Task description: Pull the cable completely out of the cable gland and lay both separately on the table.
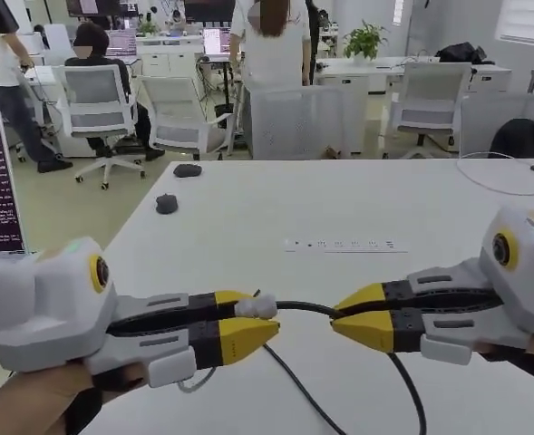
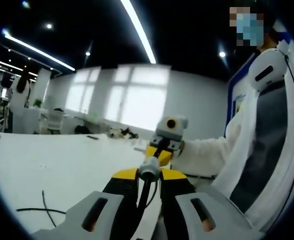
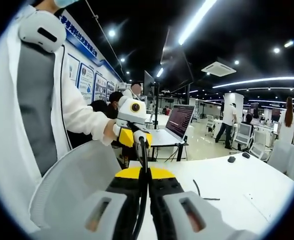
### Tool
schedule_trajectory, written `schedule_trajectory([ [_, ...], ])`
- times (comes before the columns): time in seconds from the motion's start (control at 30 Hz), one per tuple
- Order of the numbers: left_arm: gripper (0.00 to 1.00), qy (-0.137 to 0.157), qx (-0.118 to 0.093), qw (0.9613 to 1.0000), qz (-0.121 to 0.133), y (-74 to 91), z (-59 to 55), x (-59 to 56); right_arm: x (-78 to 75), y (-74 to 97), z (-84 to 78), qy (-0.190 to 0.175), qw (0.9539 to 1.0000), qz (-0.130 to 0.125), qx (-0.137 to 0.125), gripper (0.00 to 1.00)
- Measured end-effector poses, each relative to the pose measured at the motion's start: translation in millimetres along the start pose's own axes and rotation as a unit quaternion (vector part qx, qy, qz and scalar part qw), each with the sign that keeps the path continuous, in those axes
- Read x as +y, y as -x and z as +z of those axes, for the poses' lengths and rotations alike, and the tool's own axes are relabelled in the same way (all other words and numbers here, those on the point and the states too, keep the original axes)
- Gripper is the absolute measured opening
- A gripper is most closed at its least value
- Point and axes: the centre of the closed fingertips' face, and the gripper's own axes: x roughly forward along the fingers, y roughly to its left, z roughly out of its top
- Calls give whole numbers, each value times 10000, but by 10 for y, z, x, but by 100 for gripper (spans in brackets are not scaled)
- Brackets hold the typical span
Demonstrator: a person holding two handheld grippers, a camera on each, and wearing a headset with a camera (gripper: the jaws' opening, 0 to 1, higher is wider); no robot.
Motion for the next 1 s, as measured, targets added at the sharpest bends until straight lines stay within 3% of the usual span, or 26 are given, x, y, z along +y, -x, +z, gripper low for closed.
schedule_trajectory([
  [0.27,16,45,-42,10000,75,46,4,32,-51,194,-205,-183,9995,-246,68,3],
  [0.53,16,89,-125,9999,75,77,58,44,-96,348,-310,-297,9984,-461,108,3],
  [0.9,16,71,-81,9999,96,33,56,55,-134,341,-312,-315,9978,-562,171,4],
  [1.0,16,36,-9,9999,106,15,37,61,-132,339,-212,-290,9980,-548,101,11],
])
